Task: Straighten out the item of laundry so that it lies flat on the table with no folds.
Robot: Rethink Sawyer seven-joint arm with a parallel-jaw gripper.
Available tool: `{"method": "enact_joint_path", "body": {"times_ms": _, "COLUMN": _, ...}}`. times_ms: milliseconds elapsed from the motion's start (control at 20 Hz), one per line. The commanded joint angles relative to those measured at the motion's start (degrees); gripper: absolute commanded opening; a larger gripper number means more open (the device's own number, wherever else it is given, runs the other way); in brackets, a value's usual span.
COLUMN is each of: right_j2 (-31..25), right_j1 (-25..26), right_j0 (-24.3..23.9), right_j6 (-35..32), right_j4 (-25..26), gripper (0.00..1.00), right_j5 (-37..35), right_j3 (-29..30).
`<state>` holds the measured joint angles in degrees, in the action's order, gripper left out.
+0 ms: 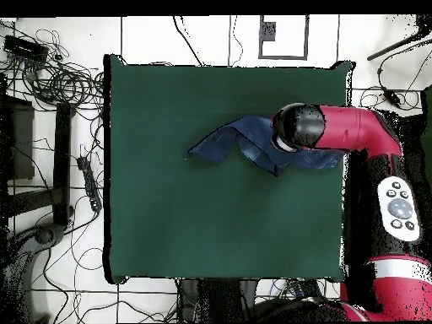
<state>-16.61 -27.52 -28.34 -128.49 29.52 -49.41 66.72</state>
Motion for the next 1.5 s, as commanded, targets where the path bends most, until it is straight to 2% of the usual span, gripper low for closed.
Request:
{"method": "enact_joint_path", "body": {"times_ms": 50, "right_j2": 0.84, "right_j1": -2.03, "right_j0": 2.80, "right_j6": -0.44, "right_j4": -3.30, "gripper": 1.00, "right_j5": -7.28, "right_j3": 6.01}}
{"method": "enact_joint_path", "body": {"times_ms": 650, "right_j2": 3.83, "right_j1": -3.41, "right_j0": 3.40, "right_j6": -3.95, "right_j4": -8.66, "gripper": 1.00, "right_j5": -7.36, "right_j3": 15.90}}
{"method": "enact_joint_path", "body": {"times_ms": 850, "right_j2": 4.39, "right_j1": -2.88, "right_j0": 3.90, "right_j6": -4.90, "right_j4": -10.99, "gripper": 1.00, "right_j5": -8.06, "right_j3": 17.17}}
{"method": "enact_joint_path", "body": {"times_ms": 1050, "right_j2": 3.57, "right_j1": -1.20, "right_j0": 3.35, "right_j6": -4.68, "right_j4": -12.72, "gripper": 1.00, "right_j5": -4.50, "right_j3": 18.64}}
{"method": "enact_joint_path", "body": {"times_ms": 1300, "right_j2": 4.02, "right_j1": 1.10, "right_j0": 3.79, "right_j6": -7.20, "right_j4": -15.66, "gripper": 1.00, "right_j5": -3.04, "right_j3": 19.04}}
{"method": "enact_joint_path", "body": {"times_ms": 1500, "right_j2": 3.43, "right_j1": 2.81, "right_j0": 3.52, "right_j6": -6.15, "right_j4": -17.26, "gripper": 1.00, "right_j5": -1.74, "right_j3": 20.03}}
